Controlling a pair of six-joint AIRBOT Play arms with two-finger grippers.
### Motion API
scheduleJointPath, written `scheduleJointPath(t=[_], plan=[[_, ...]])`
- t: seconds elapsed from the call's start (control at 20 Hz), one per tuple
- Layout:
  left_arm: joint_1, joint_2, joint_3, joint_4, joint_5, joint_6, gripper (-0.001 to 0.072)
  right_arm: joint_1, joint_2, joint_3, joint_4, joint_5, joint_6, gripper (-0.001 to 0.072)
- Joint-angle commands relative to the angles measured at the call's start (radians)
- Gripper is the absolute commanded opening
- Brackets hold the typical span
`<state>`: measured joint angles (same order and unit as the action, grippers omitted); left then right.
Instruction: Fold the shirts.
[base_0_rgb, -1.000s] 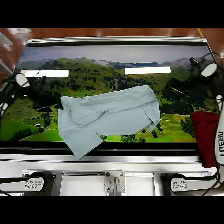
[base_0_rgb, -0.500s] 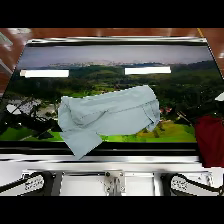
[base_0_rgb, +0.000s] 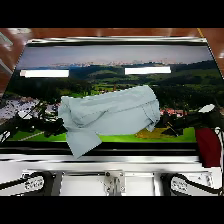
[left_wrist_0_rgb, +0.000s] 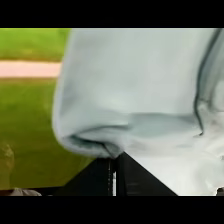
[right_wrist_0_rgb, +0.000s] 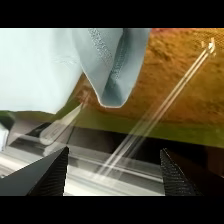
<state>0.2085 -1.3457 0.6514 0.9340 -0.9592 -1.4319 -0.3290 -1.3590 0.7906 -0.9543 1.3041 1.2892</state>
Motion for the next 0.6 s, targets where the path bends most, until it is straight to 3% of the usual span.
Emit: scheduleJointPath(t=[0.0, 0.35, 0.4, 0.55], plan=[[-0.003, 0.006, 0.019, -0.018, 0.031, 0.011, 0.0059, 0.089, 0.000, -0.057, 0.008, -0.137, 0.026, 0.0682], [-0.003, 0.046, 0.065, -0.019, 0.013, 0.034, 0.0059, 0.203, -0.053, -0.057, 0.003, -0.364, 0.144, 0.0681], [-0.003, 0.046, 0.068, -0.019, 0.013, 0.034, 0.0058, 0.223, -0.058, -0.057, 0.004, -0.397, 0.165, 0.0637], [-0.002, 0.046, 0.075, -0.018, -0.003, 0.053, 0.0055, 0.256, -0.060, -0.054, 0.003, -0.435, 0.201, 0.0250]])
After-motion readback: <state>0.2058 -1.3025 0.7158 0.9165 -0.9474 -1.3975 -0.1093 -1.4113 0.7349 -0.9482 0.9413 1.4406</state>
